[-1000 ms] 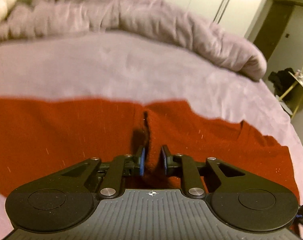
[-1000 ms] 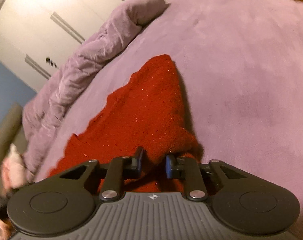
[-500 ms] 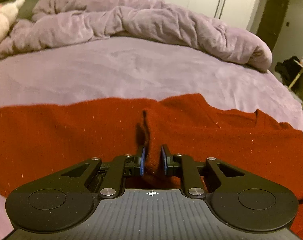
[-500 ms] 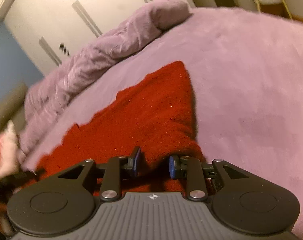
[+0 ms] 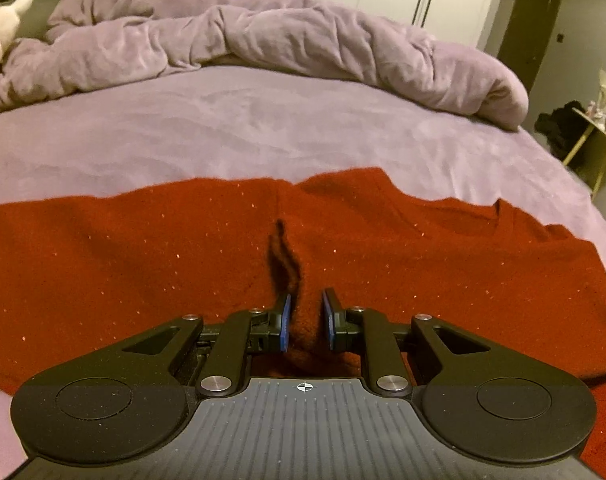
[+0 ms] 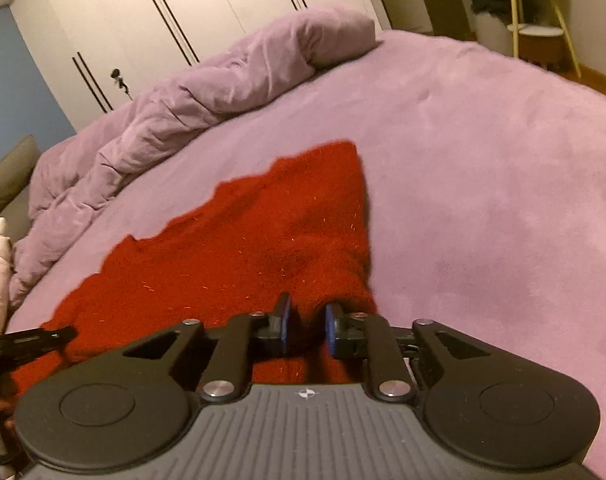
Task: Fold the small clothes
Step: 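Open the left tool and release the folded side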
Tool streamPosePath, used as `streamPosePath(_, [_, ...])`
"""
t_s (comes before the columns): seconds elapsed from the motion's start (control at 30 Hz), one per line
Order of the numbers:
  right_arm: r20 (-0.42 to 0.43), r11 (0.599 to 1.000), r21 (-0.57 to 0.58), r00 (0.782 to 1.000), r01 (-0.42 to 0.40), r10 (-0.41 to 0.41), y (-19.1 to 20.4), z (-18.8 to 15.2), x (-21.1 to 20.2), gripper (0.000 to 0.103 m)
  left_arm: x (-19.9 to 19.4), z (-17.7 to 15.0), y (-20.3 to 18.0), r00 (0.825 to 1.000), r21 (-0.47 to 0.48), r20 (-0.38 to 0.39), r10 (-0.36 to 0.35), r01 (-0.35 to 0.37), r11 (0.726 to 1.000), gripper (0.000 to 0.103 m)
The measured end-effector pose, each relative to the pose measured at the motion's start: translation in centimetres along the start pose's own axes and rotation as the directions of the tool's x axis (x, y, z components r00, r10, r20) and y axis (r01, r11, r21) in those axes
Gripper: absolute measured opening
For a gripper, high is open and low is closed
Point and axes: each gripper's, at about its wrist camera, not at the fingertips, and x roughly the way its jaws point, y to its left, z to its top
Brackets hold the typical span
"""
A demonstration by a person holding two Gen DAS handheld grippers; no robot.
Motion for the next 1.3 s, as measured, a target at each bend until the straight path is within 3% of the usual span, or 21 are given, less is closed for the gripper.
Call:
streamPosePath(0.1, [0.095, 0.993, -0.096, 0.993, 0.075, -0.066, 1.5, 0.7, -1.3, 0.018, -0.3, 0.1, -0.2, 1.0, -0.005, 0.018, 0.0, 0.0, 1.0, 0.019])
streamPosePath(0.23, [0.052, 0.966, -0.242, 0.995, 0.091, -0.081, 5.1, 1.7, 2.9, 0.017, -0.2, 0.0, -0.9, 1.0, 0.014, 0.02, 0.01, -0.01, 1.0, 0.019])
streamPosePath(0.33, [0.051, 0.918, -0.372, 0.991, 0.135, -0.126, 7.4, 1.6, 7.2, 0.017, -0.1, 0.0, -0.8, 1.0, 0.028, 0.027, 0.008, -0.009, 1.0, 0.019])
streamPosePath(0.4, [0.021, 0.906, -0.376, 0.98, 0.192, -0.199, 6.9, 1.4, 9.8, 0.016, 0.5, 0.0, -0.6, 1.0, 0.023, 0.017, 0.01, -0.01, 1.0, 0.019])
streamPosePath(0.63, [0.113, 0.848, -0.435, 0.953, 0.302, -0.281, 5.7, 2.0, 12.4, 0.013, 2.7, -0.2, -1.1, 0.999, 0.051, 0.037, 0.023, -0.025, 0.998, 0.02])
streamPosePath(0.83, [0.115, 0.822, -0.476, 0.948, 0.314, -0.296, 6.7, 2.1, 12.5, 0.015, 1.7, -0.2, -0.3, 1.0, 0.026, 0.019, 0.022, -0.023, 0.999, 0.032])
streamPosePath(0.9, [0.103, 0.85, -0.451, 0.962, 0.273, -0.254, 7.3, 2.0, 10.2, 0.016, 0.4, -0.5, -0.1, 1.0, 0.039, 0.02, -0.002, 0.001, 0.999, 0.033])
streamPosePath(0.97, [0.095, 0.877, -0.431, 0.977, 0.211, -0.189, 7.7, 0.7, 7.4, 0.018, -0.6, -1.0, 0.0, 1.0, 0.042, 0.013, -0.022, 0.022, 0.999, 0.035])
streamPosePath(1.03, [0.081, 0.874, -0.451, 0.983, 0.182, -0.163, 8.0, -1.2, 6.1, 0.018, -1.1, -1.5, 0.0, 0.999, 0.024, -0.005, -0.045, 0.045, 0.999, 0.035])
streamPosePath(1.13, [0.054, 0.853, -0.493, 0.984, 0.173, -0.168, 7.7, -3.4, 6.2, 0.018, -0.6, -1.8, -0.3, 0.999, 0.036, -0.024, -0.025, 0.026, 0.999, 0.037])
streamPosePath(1.3, [0.058, 0.855, -0.489, 0.985, 0.171, -0.164, 7.3, -3.4, 7.0, 0.018, 0.7, -1.7, 0.9, 0.999, -0.073, -0.049, -0.019, 0.015, 0.997, 0.052])
